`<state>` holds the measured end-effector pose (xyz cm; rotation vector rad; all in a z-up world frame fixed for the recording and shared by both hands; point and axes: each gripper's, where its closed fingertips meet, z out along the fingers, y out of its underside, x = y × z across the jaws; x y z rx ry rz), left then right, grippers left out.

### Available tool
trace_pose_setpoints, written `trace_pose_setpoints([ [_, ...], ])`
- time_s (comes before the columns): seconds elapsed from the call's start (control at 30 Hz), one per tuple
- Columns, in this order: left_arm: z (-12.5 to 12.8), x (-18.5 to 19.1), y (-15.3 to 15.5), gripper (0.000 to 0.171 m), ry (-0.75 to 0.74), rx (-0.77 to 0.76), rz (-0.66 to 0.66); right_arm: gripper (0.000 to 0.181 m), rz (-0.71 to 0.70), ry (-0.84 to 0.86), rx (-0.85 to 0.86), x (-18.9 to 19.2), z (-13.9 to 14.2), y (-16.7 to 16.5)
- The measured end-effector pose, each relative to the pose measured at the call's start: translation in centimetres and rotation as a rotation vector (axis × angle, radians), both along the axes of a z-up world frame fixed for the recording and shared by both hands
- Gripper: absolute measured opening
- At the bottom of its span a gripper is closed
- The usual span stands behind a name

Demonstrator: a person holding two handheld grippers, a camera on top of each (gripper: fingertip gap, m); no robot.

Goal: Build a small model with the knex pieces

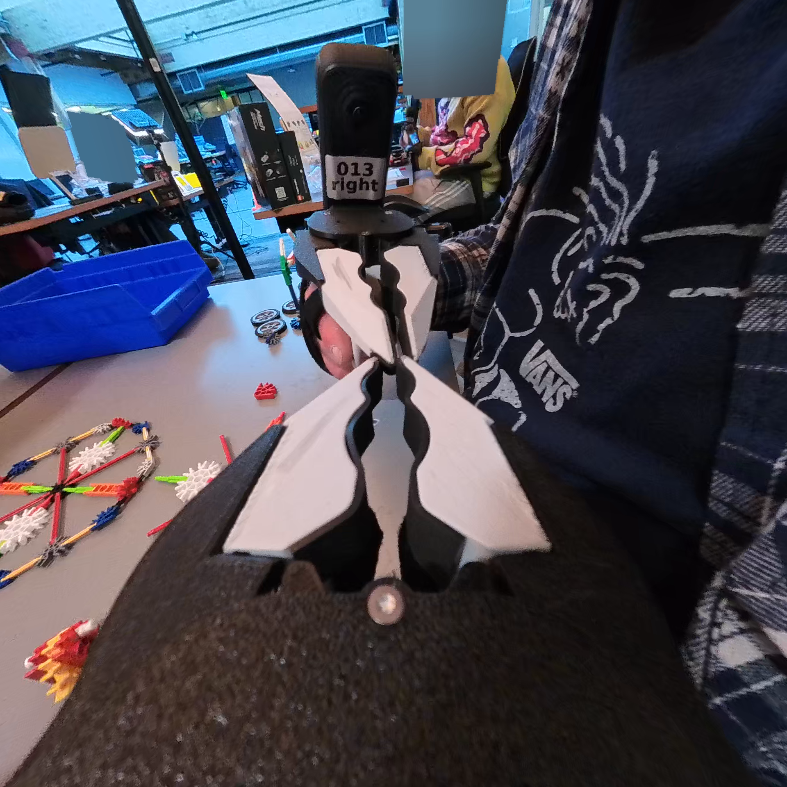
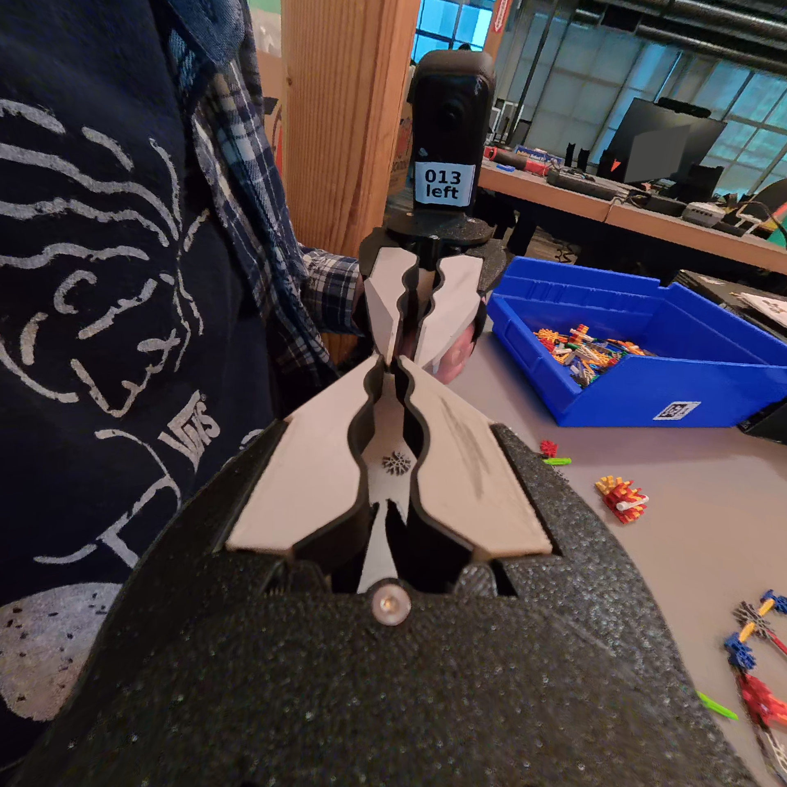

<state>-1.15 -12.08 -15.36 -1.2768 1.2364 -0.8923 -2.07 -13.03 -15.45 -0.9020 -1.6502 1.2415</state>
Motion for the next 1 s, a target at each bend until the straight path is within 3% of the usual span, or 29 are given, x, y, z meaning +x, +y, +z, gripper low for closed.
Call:
trace_pose_setpoints([
  [0.27,-1.0,-0.2,-0.9,0.005,0.085,-0.003,-0.018,0.003,0.048,-0.04,0.006,-0.3,-0.9,-1.0],
  [0.7,-1.8,-0.1,-1.2,0.005,0.091,-0.037,-0.045,0.002,0.057,-0.068,0.011,-0.4,-1.6,-1.2],
  [0.9,-2.6,-0.4,0.0,0.006,0.194,0.026,0.077,0.005,-0.01,-0.108,0.034,-0.5,-2.3,-0.1],
  [1.0,-2.9,-1.9,0.8,0.021,0.246,0.013,0.129,0.007,-0.04,-0.104,0.033,-0.8,-2.1,0.6],
])
